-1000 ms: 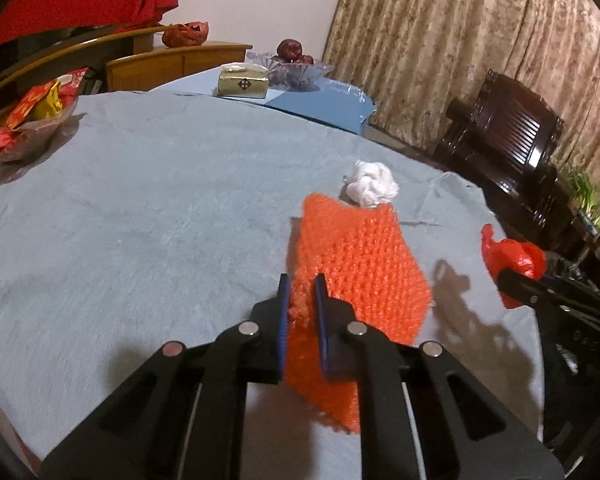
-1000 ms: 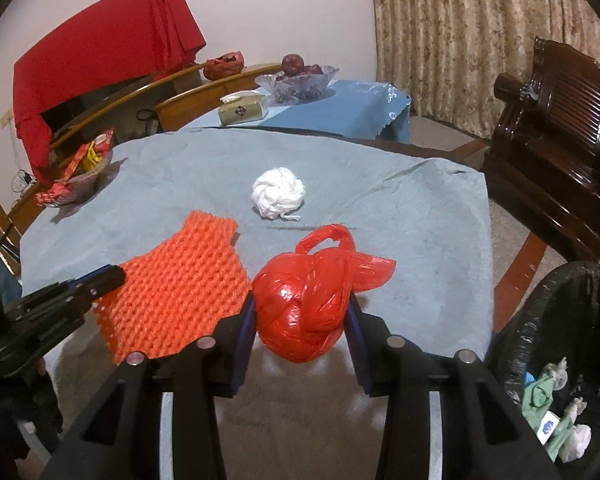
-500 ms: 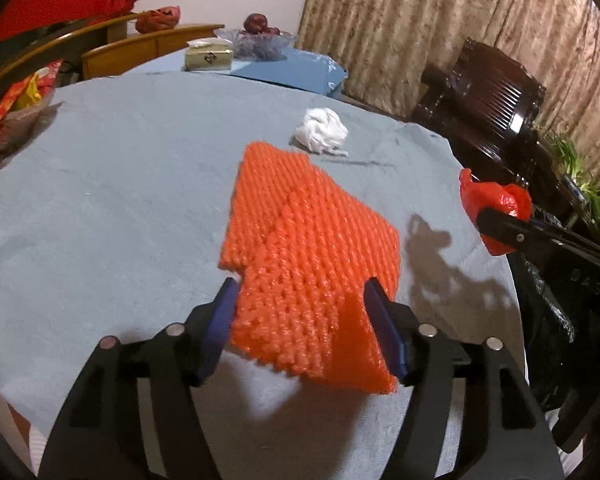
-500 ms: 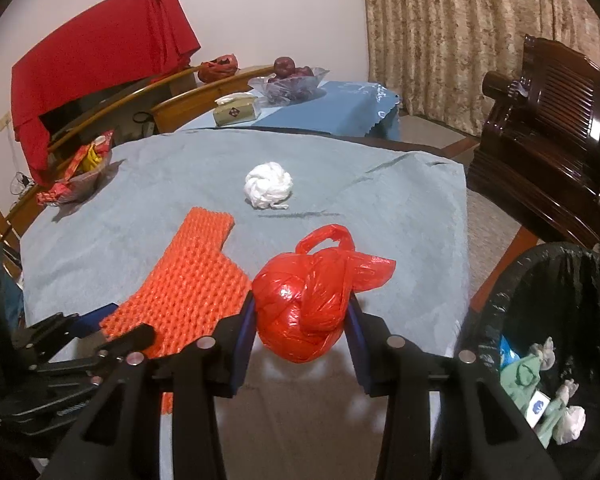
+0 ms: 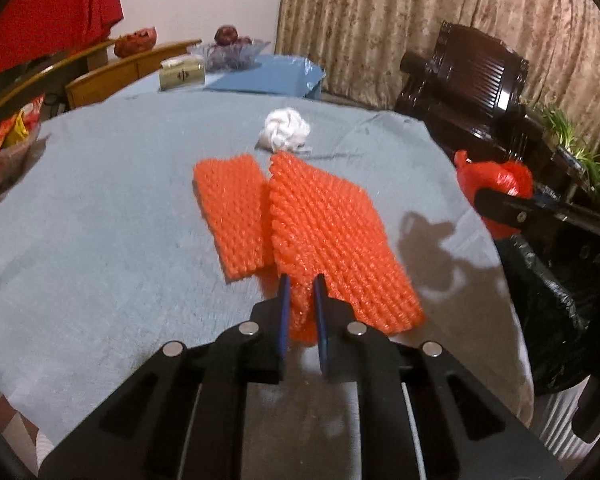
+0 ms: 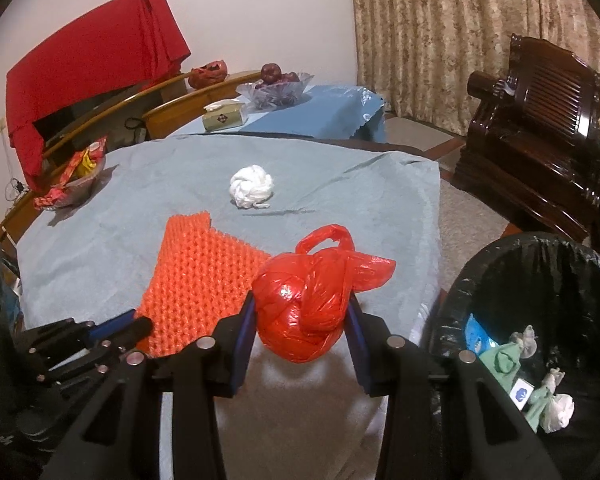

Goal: Collect trash
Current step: 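Grasp the orange foam net sleeve with the left gripper while the right holds the red bag, then carry the red bag and orange sleeve toward the bin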

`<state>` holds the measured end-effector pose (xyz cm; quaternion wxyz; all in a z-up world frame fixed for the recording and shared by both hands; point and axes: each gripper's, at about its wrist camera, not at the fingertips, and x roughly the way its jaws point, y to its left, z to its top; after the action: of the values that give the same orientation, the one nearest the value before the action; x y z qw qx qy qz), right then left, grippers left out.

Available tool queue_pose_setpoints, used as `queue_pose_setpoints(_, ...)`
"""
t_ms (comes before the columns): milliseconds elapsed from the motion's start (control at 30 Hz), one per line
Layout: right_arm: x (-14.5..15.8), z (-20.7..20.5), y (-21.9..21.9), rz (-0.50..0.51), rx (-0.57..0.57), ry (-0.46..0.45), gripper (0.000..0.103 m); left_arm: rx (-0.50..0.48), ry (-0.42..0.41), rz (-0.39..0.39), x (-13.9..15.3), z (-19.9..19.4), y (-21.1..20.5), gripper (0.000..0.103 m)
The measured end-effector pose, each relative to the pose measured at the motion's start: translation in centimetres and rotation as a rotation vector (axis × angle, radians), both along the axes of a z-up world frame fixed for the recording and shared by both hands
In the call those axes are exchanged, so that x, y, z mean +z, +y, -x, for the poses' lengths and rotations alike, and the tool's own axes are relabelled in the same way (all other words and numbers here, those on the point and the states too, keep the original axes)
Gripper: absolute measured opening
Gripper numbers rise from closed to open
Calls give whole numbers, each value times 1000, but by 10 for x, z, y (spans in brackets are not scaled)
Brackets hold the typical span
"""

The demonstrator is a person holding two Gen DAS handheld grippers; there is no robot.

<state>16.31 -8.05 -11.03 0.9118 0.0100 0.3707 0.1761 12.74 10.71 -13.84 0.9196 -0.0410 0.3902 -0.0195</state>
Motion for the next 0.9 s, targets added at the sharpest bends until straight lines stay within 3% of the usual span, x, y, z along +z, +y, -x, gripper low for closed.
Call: queue_pose_setpoints(900,56,37,-55,-43,-83,-122,42,-109,-152,14,72,8,-58,10)
